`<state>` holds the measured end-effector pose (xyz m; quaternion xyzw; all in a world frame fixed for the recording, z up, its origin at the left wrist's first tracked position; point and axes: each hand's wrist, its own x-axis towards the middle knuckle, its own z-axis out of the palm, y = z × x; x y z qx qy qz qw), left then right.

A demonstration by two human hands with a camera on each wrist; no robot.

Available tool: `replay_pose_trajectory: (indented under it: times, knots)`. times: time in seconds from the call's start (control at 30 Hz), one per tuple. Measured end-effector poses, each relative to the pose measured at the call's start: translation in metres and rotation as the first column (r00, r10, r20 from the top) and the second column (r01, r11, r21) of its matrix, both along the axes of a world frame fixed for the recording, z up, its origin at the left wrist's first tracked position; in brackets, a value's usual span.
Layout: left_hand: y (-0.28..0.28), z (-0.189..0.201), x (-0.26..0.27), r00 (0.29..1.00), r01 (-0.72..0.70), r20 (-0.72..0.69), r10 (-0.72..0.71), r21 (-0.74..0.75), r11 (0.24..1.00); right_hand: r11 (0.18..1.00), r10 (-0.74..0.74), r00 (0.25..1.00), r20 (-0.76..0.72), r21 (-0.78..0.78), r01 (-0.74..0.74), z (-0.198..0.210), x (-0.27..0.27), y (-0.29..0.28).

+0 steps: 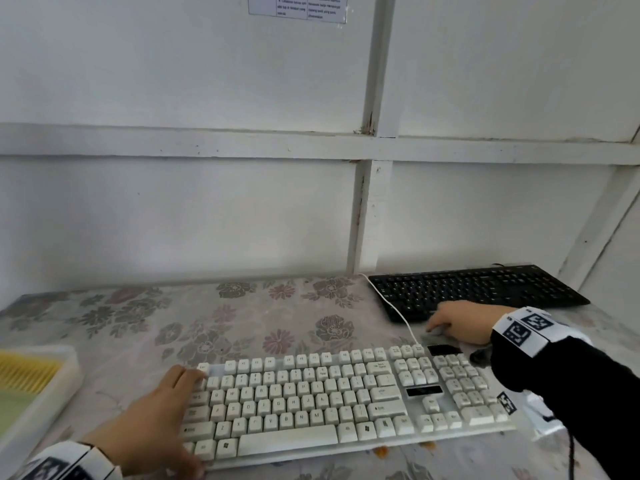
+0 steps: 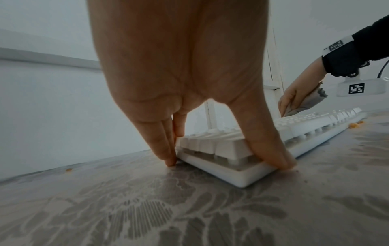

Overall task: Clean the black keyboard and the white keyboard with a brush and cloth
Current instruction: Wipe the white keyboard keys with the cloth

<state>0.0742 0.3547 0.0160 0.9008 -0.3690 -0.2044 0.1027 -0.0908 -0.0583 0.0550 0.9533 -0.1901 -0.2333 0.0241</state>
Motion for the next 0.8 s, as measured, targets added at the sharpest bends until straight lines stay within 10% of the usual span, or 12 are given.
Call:
replay_pose_trajectory:
  times: [0.3,0.57,0.8]
  knots:
    - [0.001,0.0,-0.002,1.0,-0.015,-0.002,0.015,0.006,1.0,0.962,-0.209,0.975,-0.072,-0.194,0.192,0.007,-0.014,-0.007]
    - [0.002,-0.001,-0.006,1.0,-0.022,-0.006,0.023,0.018,1.0,0.94,0.066,0.948,0.311,0.3,-0.164,0.015,0.06,0.135]
    - [0.006,-0.001,-0.011,0.994,-0.081,-0.072,0.076,-0.06,0.995,0.885,0.33,0.893,0.306,0.229,-0.405,0.001,0.129,0.258]
